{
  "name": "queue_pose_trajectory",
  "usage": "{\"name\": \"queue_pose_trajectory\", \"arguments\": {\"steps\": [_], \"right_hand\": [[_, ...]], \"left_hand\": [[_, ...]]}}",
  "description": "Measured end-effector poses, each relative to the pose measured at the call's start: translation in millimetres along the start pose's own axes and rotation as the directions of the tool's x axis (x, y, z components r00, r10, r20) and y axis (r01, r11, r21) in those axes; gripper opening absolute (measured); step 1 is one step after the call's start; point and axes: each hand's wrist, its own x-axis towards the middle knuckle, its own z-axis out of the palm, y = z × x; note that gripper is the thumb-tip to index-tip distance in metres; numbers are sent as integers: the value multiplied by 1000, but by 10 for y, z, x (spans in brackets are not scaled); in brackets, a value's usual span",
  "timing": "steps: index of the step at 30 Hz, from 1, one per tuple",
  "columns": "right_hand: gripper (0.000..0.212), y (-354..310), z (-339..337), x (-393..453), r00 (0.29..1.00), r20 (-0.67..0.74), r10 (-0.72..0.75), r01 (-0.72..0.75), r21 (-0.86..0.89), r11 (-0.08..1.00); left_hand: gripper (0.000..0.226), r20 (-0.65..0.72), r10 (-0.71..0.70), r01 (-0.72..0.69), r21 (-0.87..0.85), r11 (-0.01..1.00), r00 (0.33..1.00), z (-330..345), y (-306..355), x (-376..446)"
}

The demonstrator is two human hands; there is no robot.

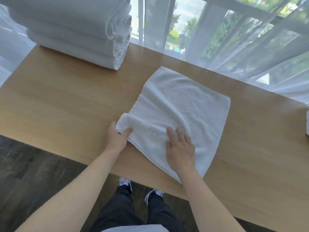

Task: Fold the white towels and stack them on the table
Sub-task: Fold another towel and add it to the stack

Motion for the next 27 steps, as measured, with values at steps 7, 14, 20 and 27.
{"name": "queue_pose_trajectory", "arguments": {"steps": [7,14,20,27], "right_hand": [[59,-28,-77,17,992,83,-94,67,283,957],[49,-103,20,37,990,-68,-124,140,369,919],[41,-134,20,172,979,-202,24,98,573,814],[33,-21,-73,310,928,-346,136,116,617,778]], "left_hand": [[25,-99,110,-117,-67,991,989,35,637,797],[11,10,250,-250,27,968,968,125,1035,1342],[15,121,333,-331,-33,943,935,454,1345,1738],[65,176,378,-388,23,921,909,503,1143,1430]]}}
